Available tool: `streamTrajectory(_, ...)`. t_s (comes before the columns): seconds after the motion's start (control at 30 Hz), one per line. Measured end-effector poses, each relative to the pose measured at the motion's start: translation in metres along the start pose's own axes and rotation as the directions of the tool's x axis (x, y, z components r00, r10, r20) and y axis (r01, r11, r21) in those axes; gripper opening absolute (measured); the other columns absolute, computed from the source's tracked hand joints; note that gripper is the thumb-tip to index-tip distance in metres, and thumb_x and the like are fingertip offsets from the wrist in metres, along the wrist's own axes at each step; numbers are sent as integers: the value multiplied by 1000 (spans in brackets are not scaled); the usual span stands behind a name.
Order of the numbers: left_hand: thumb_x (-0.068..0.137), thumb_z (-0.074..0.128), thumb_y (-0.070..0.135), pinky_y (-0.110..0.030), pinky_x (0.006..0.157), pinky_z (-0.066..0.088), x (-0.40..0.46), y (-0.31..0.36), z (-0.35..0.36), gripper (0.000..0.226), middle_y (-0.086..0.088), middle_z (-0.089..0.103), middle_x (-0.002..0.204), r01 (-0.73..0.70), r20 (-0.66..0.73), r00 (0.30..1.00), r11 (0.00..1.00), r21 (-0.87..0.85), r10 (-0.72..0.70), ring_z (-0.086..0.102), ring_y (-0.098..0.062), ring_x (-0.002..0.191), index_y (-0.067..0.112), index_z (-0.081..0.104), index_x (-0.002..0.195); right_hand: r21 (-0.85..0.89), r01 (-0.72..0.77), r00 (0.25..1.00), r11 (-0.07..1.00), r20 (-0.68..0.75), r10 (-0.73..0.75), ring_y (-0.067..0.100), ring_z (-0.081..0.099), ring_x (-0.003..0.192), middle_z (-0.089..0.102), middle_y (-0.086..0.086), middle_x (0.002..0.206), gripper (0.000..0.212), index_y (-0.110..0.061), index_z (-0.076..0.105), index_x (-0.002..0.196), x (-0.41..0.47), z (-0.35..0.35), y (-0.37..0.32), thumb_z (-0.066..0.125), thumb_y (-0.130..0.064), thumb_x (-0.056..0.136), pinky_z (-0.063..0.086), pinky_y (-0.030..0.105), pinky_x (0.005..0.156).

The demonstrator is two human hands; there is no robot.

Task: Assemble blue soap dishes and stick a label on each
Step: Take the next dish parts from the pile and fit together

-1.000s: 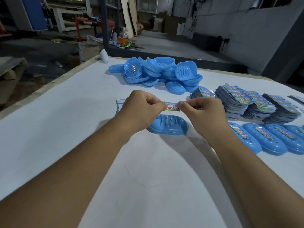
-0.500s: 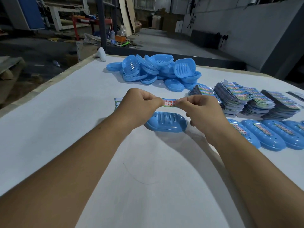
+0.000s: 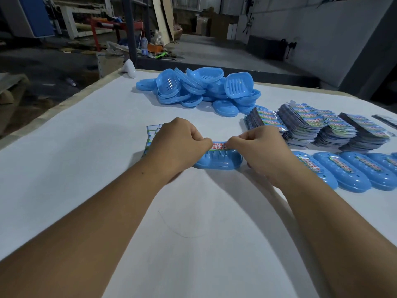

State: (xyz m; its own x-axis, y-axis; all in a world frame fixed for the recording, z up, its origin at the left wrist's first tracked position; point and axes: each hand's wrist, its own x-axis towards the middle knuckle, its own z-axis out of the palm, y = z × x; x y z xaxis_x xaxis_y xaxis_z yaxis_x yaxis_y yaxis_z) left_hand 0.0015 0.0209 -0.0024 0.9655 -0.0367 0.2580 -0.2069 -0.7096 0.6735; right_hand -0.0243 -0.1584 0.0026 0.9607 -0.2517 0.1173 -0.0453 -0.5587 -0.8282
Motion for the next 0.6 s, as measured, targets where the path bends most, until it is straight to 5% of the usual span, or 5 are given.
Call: streamTrajectory(0.6,79,72,42,-27,65,52,0,4,4,22,7,70,67,-65,-8,998,988,138,67,65,-11,71,22,73,68,-128,12,1000,992,16,-10,14,30,48,42,4,52,33,2,69,70,-4,1,-2,68,-30,77,27,21,41)
